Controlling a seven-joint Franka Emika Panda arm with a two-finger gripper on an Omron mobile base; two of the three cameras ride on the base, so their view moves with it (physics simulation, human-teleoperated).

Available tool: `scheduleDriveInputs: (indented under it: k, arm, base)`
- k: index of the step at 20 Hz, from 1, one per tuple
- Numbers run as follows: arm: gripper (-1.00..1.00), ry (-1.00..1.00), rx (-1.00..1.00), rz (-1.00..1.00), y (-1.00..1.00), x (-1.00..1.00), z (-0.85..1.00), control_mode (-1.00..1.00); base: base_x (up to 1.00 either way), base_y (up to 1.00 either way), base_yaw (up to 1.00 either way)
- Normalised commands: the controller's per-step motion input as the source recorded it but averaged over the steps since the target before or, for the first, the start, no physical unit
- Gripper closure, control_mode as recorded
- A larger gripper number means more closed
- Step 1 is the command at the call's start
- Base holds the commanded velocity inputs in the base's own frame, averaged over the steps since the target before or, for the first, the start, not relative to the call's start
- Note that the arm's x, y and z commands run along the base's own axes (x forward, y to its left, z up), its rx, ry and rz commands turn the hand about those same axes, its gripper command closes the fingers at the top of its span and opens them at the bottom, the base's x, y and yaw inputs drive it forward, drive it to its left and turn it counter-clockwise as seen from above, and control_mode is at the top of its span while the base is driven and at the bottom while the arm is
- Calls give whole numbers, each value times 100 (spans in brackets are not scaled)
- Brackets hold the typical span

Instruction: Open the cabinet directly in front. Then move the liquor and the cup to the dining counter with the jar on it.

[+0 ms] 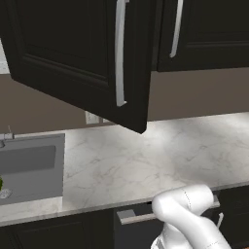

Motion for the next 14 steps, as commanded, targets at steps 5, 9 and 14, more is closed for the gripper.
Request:
scheduleDriveInputs:
  k: [5, 9, 14]
  arm:
    - [-100, 2, 13, 43, -64, 75, 7, -100]
    - [-100, 0, 7, 38, -16, 100, -4, -100]
    - [-100, -1, 0, 36, 1, 99, -45, -100]
  base:
    - [0, 0, 0]
    - [0, 0, 0]
    - [0, 0, 0]
